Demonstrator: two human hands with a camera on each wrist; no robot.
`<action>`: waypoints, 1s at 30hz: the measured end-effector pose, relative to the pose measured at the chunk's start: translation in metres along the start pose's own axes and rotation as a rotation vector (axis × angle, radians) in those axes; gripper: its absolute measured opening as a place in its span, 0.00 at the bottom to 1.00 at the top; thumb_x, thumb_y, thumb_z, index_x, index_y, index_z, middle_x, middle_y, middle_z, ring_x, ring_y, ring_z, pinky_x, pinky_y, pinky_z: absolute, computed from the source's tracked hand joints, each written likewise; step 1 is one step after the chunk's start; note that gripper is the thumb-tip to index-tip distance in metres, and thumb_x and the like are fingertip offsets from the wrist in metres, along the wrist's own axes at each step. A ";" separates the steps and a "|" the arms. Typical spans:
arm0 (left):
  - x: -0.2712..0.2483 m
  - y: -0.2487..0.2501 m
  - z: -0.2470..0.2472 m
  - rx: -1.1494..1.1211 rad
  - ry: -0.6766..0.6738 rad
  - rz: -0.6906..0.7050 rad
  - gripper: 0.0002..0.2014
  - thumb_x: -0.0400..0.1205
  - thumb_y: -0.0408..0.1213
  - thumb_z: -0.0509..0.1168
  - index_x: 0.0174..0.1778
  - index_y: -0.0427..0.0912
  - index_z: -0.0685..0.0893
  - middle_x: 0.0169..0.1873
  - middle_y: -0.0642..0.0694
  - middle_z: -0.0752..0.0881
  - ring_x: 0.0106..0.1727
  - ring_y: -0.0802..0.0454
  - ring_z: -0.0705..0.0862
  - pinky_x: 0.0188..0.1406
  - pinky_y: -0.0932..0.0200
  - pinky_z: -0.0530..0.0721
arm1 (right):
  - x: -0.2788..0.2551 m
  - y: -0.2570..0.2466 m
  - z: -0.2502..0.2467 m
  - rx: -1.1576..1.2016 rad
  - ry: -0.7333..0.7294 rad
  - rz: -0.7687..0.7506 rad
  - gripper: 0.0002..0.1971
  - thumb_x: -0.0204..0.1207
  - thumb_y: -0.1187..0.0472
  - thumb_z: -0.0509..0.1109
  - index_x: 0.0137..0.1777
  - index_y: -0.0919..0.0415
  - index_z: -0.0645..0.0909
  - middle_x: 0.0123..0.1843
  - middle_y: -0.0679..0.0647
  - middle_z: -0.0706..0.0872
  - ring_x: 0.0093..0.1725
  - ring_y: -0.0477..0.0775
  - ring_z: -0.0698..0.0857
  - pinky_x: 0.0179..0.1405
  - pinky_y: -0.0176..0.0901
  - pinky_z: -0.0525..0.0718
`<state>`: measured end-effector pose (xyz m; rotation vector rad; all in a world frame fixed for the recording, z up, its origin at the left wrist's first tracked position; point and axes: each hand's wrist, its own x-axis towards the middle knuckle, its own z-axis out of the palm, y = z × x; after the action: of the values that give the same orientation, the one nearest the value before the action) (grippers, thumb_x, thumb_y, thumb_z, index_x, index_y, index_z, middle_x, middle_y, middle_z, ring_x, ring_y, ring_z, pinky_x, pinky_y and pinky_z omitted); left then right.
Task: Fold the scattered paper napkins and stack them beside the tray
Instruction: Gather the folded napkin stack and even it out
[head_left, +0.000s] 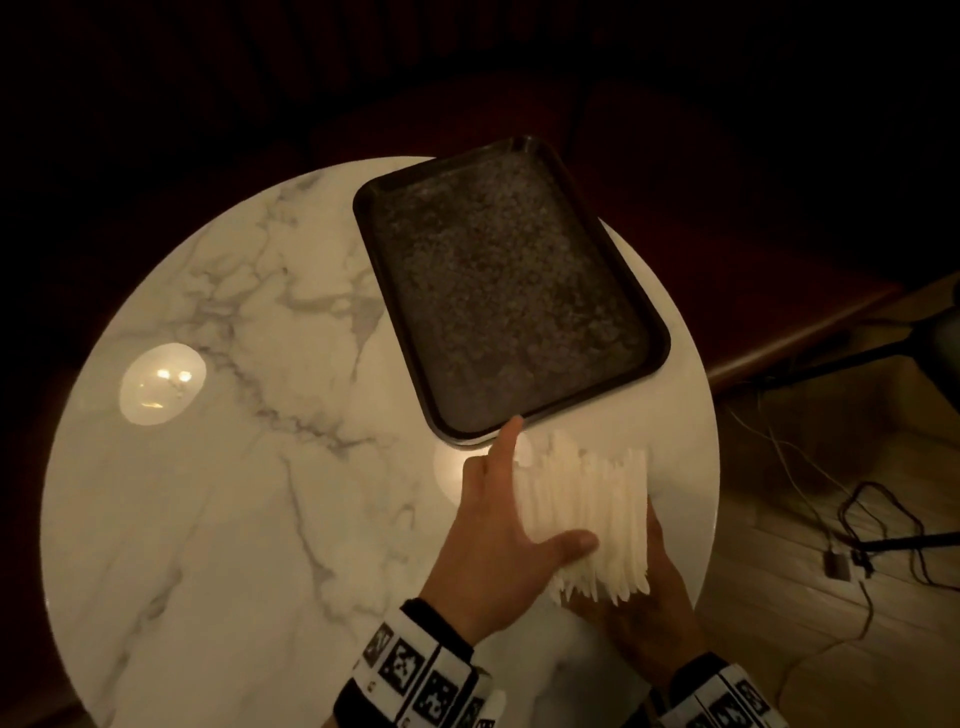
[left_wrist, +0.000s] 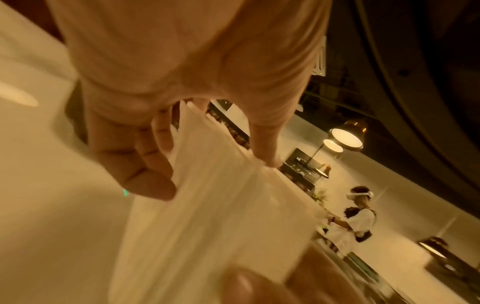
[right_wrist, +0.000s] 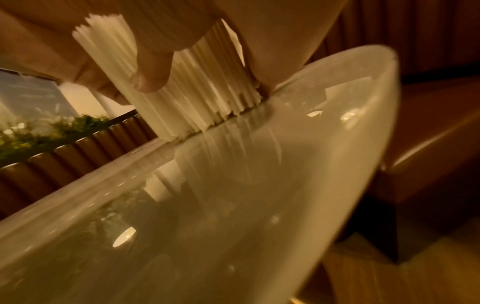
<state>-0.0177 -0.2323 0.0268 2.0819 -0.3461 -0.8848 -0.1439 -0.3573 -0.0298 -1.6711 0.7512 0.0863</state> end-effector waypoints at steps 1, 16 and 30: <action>0.005 -0.001 -0.004 -0.015 0.037 0.000 0.55 0.66 0.63 0.76 0.82 0.67 0.46 0.73 0.56 0.66 0.71 0.59 0.71 0.74 0.56 0.73 | 0.001 0.000 -0.002 -0.030 0.013 0.001 0.53 0.52 0.36 0.81 0.74 0.37 0.53 0.60 0.23 0.68 0.56 0.13 0.71 0.61 0.26 0.70; 0.004 -0.013 0.004 -0.130 0.141 -0.103 0.54 0.56 0.76 0.69 0.80 0.68 0.57 0.69 0.56 0.78 0.67 0.58 0.80 0.69 0.52 0.80 | 0.003 -0.002 -0.004 -0.245 -0.053 -0.217 0.52 0.63 0.32 0.74 0.81 0.33 0.44 0.80 0.34 0.61 0.78 0.30 0.62 0.74 0.24 0.62; 0.001 -0.033 0.020 -0.114 0.301 -0.150 0.55 0.63 0.44 0.83 0.79 0.64 0.53 0.68 0.51 0.67 0.64 0.55 0.71 0.65 0.59 0.72 | 0.008 0.005 -0.010 0.001 -0.114 -0.075 0.41 0.70 0.63 0.70 0.77 0.33 0.54 0.81 0.32 0.59 0.81 0.36 0.59 0.82 0.48 0.60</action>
<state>-0.0334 -0.2245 -0.0076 2.1149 0.0204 -0.6457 -0.1433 -0.3703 -0.0351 -1.6769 0.6022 0.1278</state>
